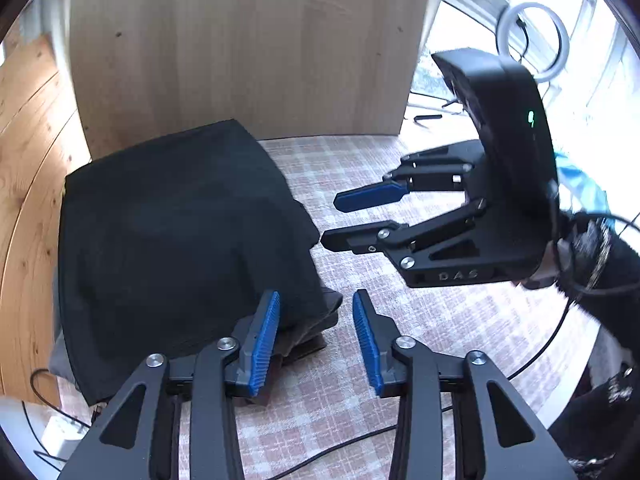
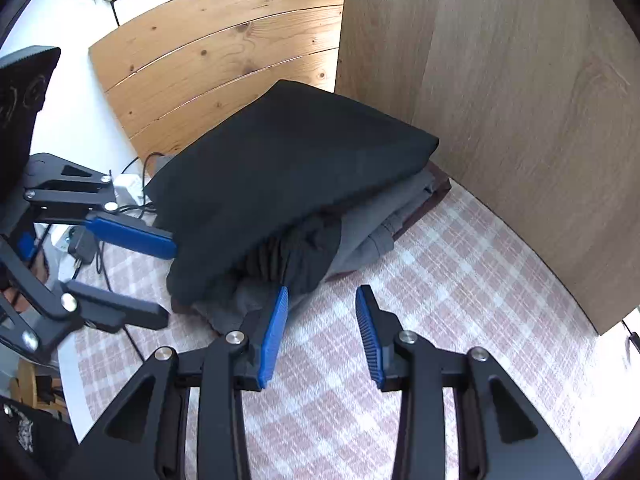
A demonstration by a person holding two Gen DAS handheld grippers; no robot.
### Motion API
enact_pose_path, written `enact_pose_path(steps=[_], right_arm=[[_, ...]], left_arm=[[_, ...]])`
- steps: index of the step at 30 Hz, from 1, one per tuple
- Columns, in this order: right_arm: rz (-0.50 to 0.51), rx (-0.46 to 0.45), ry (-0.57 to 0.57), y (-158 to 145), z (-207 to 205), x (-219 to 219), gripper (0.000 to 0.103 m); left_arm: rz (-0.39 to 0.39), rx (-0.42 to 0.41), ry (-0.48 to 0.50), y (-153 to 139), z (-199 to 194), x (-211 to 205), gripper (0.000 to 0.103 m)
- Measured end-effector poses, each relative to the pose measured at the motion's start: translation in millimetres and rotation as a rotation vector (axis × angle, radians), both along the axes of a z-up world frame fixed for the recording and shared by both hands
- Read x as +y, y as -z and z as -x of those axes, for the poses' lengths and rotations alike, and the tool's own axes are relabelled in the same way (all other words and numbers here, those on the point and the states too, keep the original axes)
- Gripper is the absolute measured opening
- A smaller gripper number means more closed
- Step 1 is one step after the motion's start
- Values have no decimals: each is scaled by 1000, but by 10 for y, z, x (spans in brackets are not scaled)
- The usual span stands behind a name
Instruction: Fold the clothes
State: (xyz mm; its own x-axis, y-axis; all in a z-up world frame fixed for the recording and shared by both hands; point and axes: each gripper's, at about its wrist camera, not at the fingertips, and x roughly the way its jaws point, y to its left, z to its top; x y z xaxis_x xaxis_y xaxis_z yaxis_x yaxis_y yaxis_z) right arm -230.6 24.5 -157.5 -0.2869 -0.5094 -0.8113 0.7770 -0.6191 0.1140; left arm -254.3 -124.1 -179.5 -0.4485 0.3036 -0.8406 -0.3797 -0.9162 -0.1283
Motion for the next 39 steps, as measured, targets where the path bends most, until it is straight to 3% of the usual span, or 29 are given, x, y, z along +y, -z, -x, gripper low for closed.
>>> enact_pose_path(steps=[4, 5, 8, 13, 19, 24, 26, 27, 29, 32, 35, 39], right_arm=[[-18, 2, -24, 52, -53, -75, 35], [-20, 3, -32, 63, -74, -88, 35], [-18, -4, -52, 118, -64, -141, 35], [28, -7, -58, 156, -22, -185, 35], [193, -167, -68, 63, 94, -144, 16], [473, -411, -66, -111, 189, 53, 18], [414, -460, -27, -57, 219, 108, 28], [335, -444, 7, -3, 227, 122, 38], [255, -394, 57, 54, 213, 189, 39], [281, -366, 98, 28, 186, 311, 39], [334, -268, 115, -167, 158, 234, 39], [352, -188, 100, -337, 217, -76, 39]], left_arm=[[125, -27, -48, 194, 213, 96, 39], [142, -39, -66, 211, 260, 72, 29], [109, -37, -88, 82, 318, -74, 14], [48, 8, -135, -223, 409, -352, 13], [24, 44, -157, -431, 437, -465, 13], [-2, 39, -159, -425, 443, -515, 13], [-35, 17, -156, -425, 458, -547, 17], [-45, 7, -154, -413, 470, -558, 19], [-44, 8, -142, -407, 443, -554, 20], [-50, 20, -134, -404, 376, -564, 23], [-67, 18, -154, -306, 340, -614, 27], [-141, -83, -141, 24, 298, -577, 27]])
